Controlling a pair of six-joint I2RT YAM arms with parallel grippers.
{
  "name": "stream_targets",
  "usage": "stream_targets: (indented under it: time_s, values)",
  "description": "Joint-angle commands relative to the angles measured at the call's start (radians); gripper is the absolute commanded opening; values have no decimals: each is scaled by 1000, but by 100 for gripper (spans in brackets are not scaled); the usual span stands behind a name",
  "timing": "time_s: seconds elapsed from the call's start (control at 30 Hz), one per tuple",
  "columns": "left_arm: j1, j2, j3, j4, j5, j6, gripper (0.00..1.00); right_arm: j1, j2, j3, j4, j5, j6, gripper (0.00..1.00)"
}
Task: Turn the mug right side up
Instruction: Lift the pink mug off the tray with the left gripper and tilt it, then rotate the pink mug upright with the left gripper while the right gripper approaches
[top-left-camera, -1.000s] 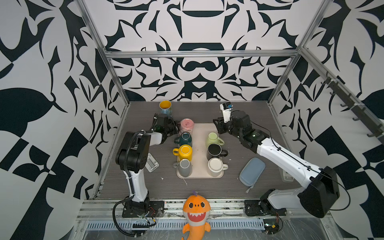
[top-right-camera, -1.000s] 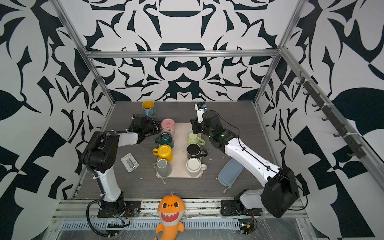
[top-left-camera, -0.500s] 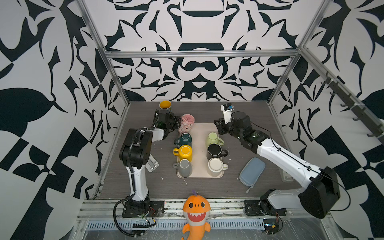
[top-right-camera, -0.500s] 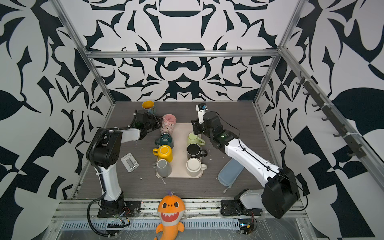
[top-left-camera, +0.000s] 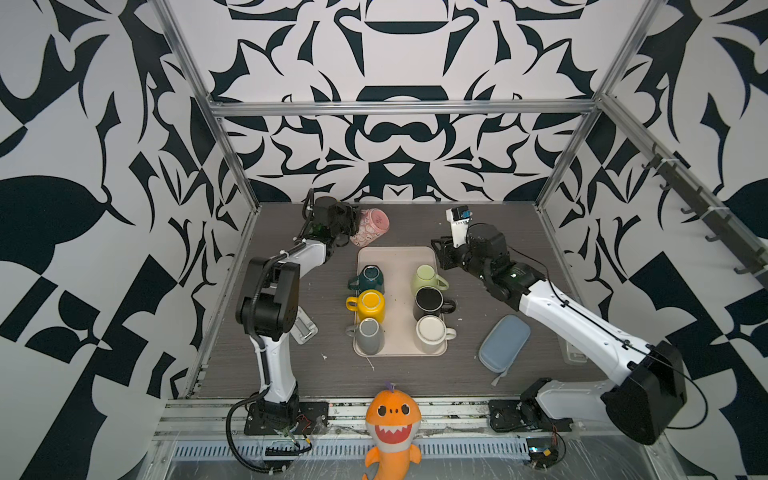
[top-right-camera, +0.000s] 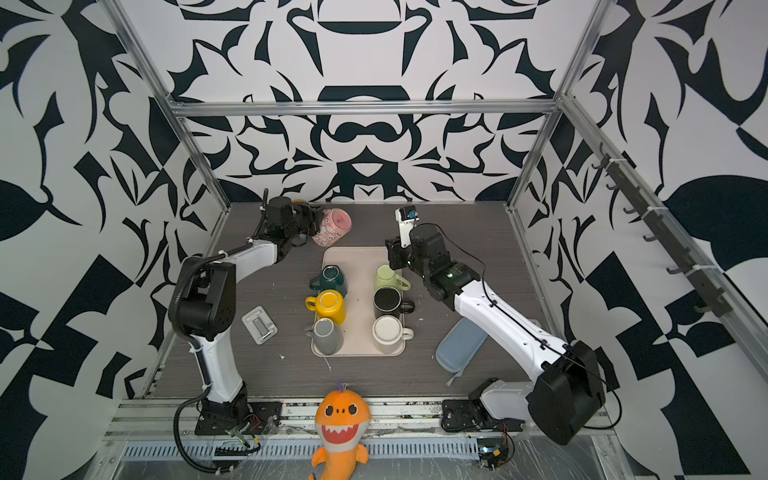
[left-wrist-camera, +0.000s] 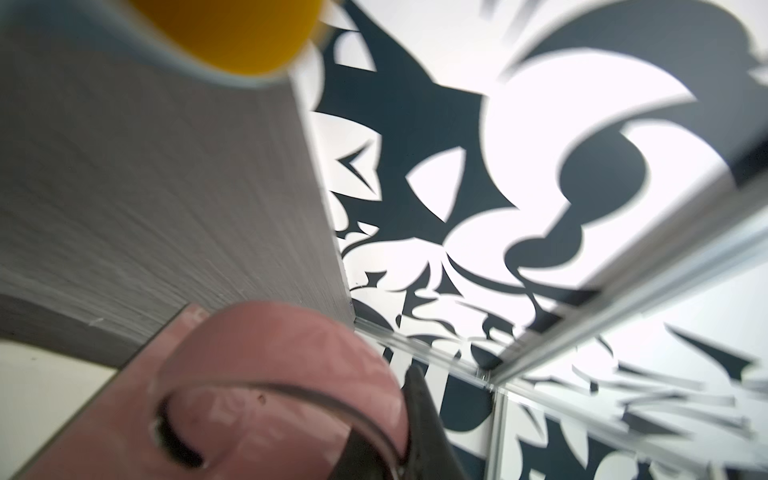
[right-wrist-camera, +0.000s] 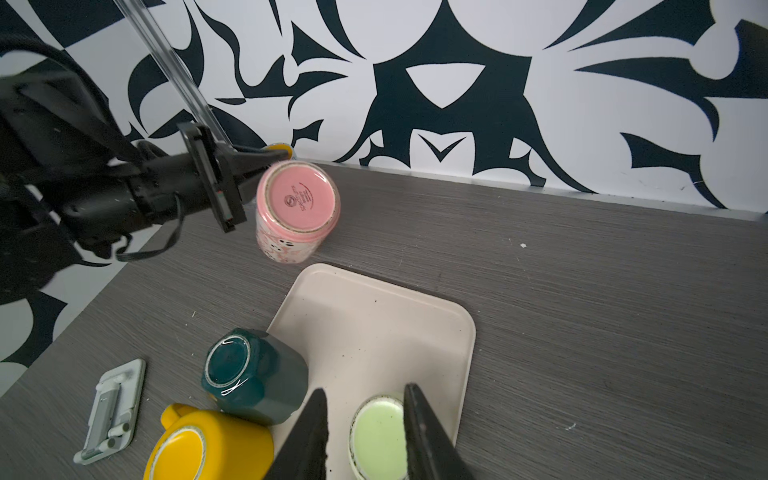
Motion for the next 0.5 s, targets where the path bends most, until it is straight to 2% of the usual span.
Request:
stream_targets:
  time_s: [0.0,0.13,0.23,0.33,0.4,0.47]
  values:
    - [-1,-128,41,12,62,149,0,-4,-18,12,24,-4,18,34]
    - [-6,-187,72,-56,125,284,0,-4,-19,24,20,-7,17,34]
    - [-36,-234,138,-153,185,528,0,-5,-21,50,-5,-14,6,34]
    - [-92,-280,207,-318,187,817,0,-21,-14,104,-49,-46,2,35]
    - [-129,-305,229,-402,173,1010,0,-50,2,164,-95,-105,11,35]
    - [-154,-338,203,-414,181,1160,0,-79,26,233,-145,-180,12,35]
